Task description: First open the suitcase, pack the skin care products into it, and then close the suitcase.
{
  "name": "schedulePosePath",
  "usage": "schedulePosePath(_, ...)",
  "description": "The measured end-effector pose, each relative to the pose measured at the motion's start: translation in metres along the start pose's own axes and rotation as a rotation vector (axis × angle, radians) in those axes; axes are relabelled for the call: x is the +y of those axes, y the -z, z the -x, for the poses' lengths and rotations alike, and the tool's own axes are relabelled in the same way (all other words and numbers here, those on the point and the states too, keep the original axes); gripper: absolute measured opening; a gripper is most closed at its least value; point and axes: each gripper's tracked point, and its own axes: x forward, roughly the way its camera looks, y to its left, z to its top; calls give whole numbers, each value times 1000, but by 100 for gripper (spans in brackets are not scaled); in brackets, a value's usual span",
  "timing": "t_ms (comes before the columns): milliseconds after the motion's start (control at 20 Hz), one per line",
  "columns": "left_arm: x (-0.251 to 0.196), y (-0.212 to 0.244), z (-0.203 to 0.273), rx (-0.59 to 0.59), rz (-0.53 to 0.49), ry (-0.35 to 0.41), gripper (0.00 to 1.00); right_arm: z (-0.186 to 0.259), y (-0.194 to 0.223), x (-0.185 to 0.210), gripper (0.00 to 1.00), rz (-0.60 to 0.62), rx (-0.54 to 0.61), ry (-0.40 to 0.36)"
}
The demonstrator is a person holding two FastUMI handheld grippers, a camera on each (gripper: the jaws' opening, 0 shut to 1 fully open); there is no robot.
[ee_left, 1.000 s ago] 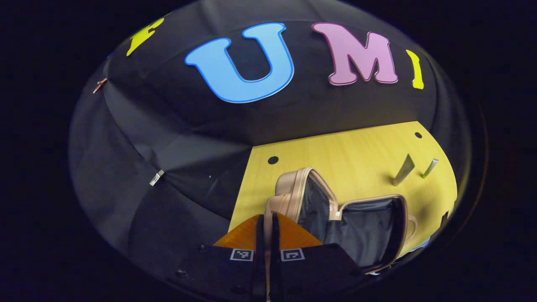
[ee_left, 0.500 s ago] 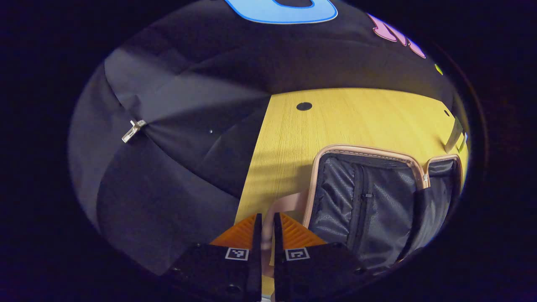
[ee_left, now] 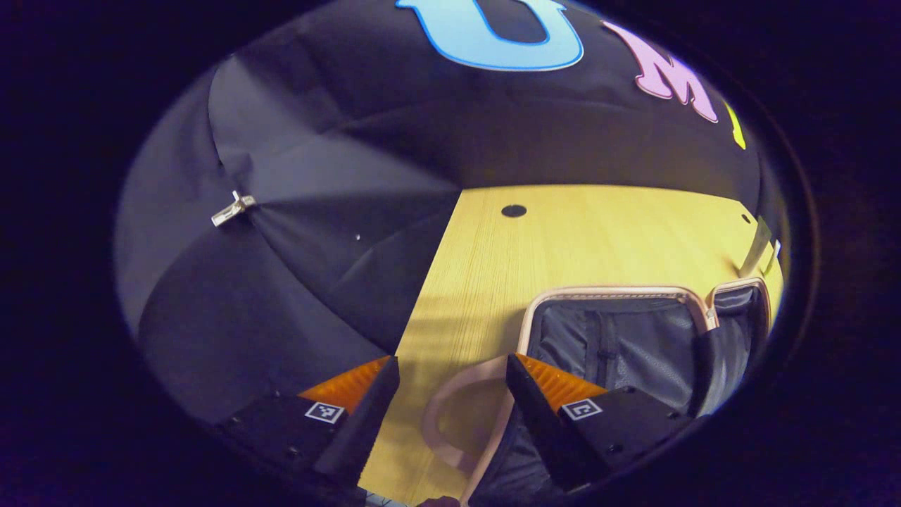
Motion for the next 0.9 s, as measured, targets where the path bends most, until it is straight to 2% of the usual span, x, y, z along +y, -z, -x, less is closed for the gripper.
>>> schedulePosePath(200, -38, -92, 76, -254, 27, 124, 98, 5, -4, 2, 97, 34, -39, -5)
schedulePosePath(400, -135, -145, 154, -427, 17, 366, 98, 6, 3, 14, 97, 7, -52, -21)
schedulePosePath(500, -198, -145, 178, -443, -39, 492, 98, 4, 10, 20, 97, 3, -46, -35)
schedulePosePath(550, -225, -144, 185, -439, -58, 518, 98, 3, 14, 21, 97, 6, -35, -41)
schedulePosePath(700, -306, -141, 211, -396, -21, 675, 98, 0, 21, 23, 97, 12, -14, -62)
schedulePosePath(800, -353, -142, 209, -362, -20, 736, 98, -2, 24, 17, 97, 5, -9, -67)
schedulePosePath(900, -397, -141, 199, -314, -49, 765, 98, -6, 28, 11, 96, -2, -1, -77)
